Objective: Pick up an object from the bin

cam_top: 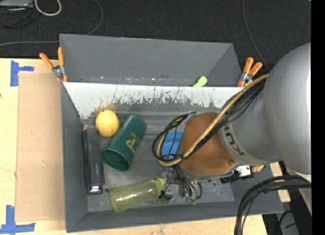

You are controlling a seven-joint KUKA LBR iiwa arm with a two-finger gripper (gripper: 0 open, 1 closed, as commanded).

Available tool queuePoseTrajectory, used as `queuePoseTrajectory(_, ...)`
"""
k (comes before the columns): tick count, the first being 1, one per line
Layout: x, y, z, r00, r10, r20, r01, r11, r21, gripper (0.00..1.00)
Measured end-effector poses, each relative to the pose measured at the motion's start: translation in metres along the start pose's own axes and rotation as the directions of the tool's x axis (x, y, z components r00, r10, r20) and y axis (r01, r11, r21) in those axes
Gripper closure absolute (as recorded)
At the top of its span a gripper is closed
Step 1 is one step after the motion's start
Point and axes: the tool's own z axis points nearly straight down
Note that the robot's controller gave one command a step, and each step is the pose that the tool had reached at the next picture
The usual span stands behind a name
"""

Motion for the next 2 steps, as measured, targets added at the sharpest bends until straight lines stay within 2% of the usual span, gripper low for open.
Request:
queuePoseTrajectory(1,0.0,0.0,0.0,1.0,0.0,0.0,0.0,1.0,0.0,1.0)
queuePoseTrajectory(2,0.001,0.06,-0.001,0.99,-0.14,0.006,0.14,0.99,-0.002,1.0)
